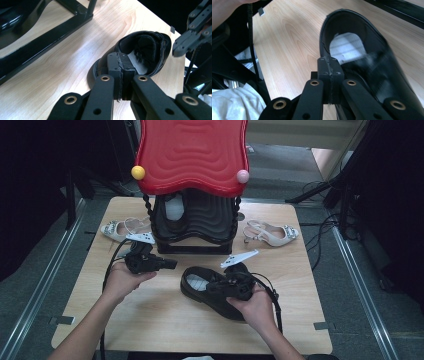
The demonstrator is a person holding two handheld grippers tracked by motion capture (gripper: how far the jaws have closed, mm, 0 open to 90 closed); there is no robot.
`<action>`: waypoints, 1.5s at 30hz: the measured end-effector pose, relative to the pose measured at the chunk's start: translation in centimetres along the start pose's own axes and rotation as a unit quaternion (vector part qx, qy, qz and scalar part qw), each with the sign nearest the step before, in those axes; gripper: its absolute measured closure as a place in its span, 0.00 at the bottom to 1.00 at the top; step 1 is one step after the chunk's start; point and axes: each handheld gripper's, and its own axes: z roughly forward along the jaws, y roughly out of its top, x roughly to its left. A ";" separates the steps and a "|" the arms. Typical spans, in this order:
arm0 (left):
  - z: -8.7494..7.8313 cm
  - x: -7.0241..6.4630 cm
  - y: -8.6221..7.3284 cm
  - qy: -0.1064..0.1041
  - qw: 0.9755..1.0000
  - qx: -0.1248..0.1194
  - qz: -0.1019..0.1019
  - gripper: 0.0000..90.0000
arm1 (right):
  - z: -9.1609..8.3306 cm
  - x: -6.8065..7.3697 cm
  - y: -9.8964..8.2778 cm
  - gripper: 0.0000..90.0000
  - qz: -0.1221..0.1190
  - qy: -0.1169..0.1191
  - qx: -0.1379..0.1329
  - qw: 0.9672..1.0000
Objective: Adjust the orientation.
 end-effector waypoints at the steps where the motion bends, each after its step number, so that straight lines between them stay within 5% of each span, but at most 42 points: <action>1: 0.1 0.0 0.1 -0.003 1.000 0.002 0.002 1.00 | -0.5 -0.2 -0.4 1.00 0.000 -0.006 -0.008 1.000; 11: 1.9 0.5 1.9 -0.010 0.999 0.021 0.023 1.00 | -2.6 -1.6 -3.8 1.00 0.034 -0.026 -0.026 0.999; 15: 2.8 1.0 1.8 -0.016 1.000 0.019 0.013 1.00 | -2.9 -1.5 -4.8 1.00 0.038 -0.038 -0.035 0.998; 24: 4.5 1.3 1.8 -0.012 0.999 0.033 0.032 1.00 | -2.8 -0.4 -7.1 1.00 0.033 -0.048 -0.045 0.997; 28: 5.4 1.6 1.7 -0.016 0.998 0.048 0.036 1.00 | -2.1 -0.5 -7.7 1.00 0.046 -0.038 -0.025 0.998; 34: 5.3 1.3 1.5 -0.011 0.998 0.049 0.038 1.00 | -1.0 -1.4 -8.3 1.00 0.041 -0.068 0.004 0.997; 36: 5.2 1.2 1.3 -0.008 0.998 0.046 0.034 1.00 | -1.0 -1.8 -8.3 1.00 0.054 -0.057 0.001 0.997; 45: 4.9 0.9 0.9 -0.014 0.998 0.049 0.035 1.00 | -0.8 -2.1 -8.1 1.00 0.052 -0.070 0.010 0.996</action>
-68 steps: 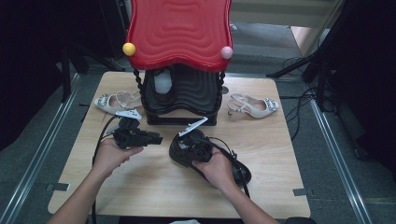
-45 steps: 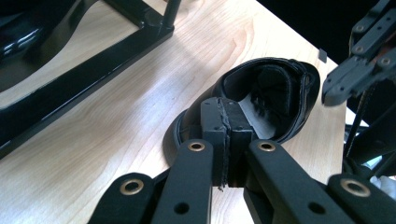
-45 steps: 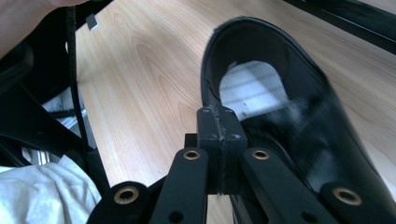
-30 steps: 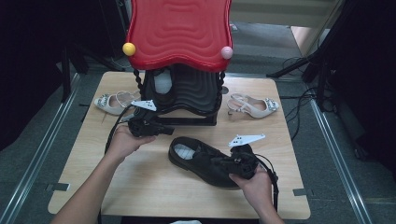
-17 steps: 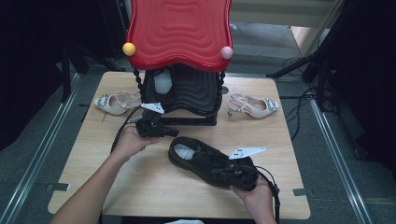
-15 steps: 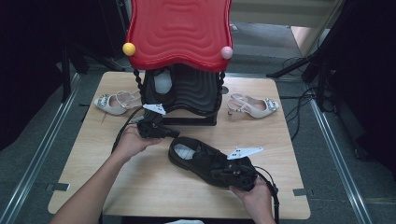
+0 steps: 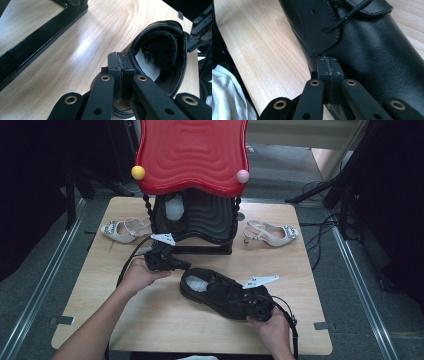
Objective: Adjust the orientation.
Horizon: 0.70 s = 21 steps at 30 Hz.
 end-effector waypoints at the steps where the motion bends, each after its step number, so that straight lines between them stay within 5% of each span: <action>1: 0.0 0.0 0.0 0.000 1.000 0.000 0.000 1.00 | 0.0 -0.1 0.1 1.00 0.002 0.002 0.000 1.000; 21: -1.1 -1.4 -1.7 -0.006 1.000 0.005 -0.015 1.00 | 0.1 -1.8 1.5 1.00 0.009 -0.006 0.000 1.000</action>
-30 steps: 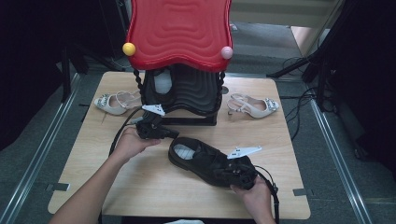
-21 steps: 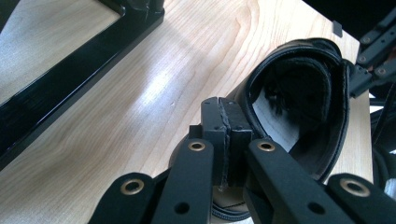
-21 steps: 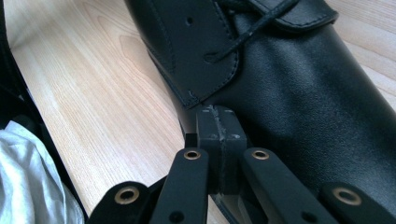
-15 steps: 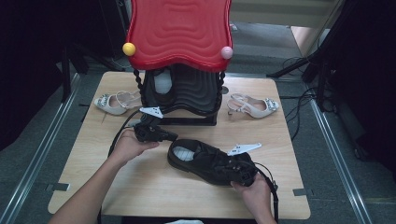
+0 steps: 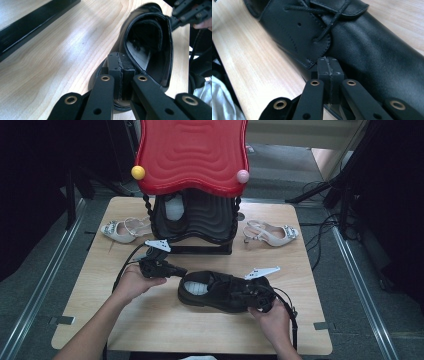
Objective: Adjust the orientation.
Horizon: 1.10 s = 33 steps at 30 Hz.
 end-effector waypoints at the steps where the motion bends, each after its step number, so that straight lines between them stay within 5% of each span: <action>1: -0.1 -0.1 -0.1 0.000 1.000 0.001 -0.002 1.00 | 0.1 -0.1 0.1 1.00 0.000 0.000 -0.001 1.000; 15: -0.5 -1.7 -1.6 -0.008 1.000 0.001 -0.025 1.00 | 0.6 -1.6 1.9 1.00 0.018 -0.008 -0.007 1.000; 25: -0.6 -3.6 -2.7 -0.025 0.999 0.008 -0.034 1.00 | 1.1 -2.1 3.2 1.00 0.005 -0.012 -0.003 1.000; 33: -0.2 -1.7 -2.2 -0.017 0.999 0.007 -0.043 0.99 | -0.1 -2.1 3.1 1.00 0.015 0.007 -0.023 1.000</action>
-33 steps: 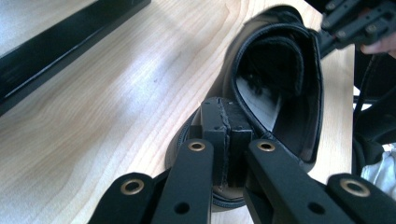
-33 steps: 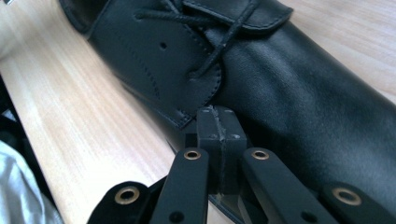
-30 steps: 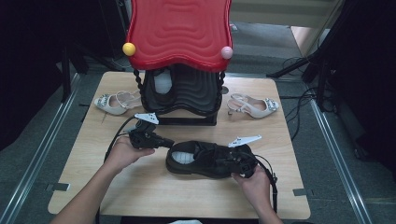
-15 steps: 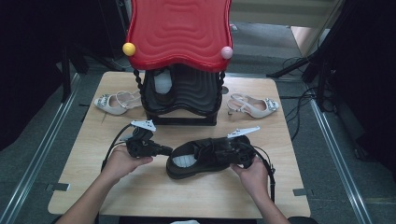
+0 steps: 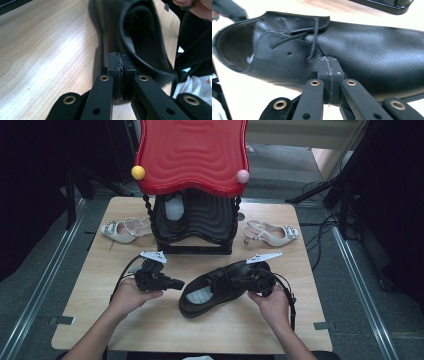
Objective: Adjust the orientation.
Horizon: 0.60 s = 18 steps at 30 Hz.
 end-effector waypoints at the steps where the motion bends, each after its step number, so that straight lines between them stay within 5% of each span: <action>1: 0.1 0.2 0.2 0.006 1.000 -0.003 0.001 0.99 | -0.2 0.1 -0.1 1.00 -0.001 0.000 -0.001 1.000; 8: 1.3 0.8 1.7 0.002 1.000 -0.007 0.005 1.00 | -0.8 0.6 -1.6 1.00 0.005 -0.011 -0.010 1.000; 18: 3.2 1.0 2.2 -0.003 1.000 0.016 0.016 1.00 | 0.9 1.6 -3.5 1.00 0.028 0.005 0.039 0.999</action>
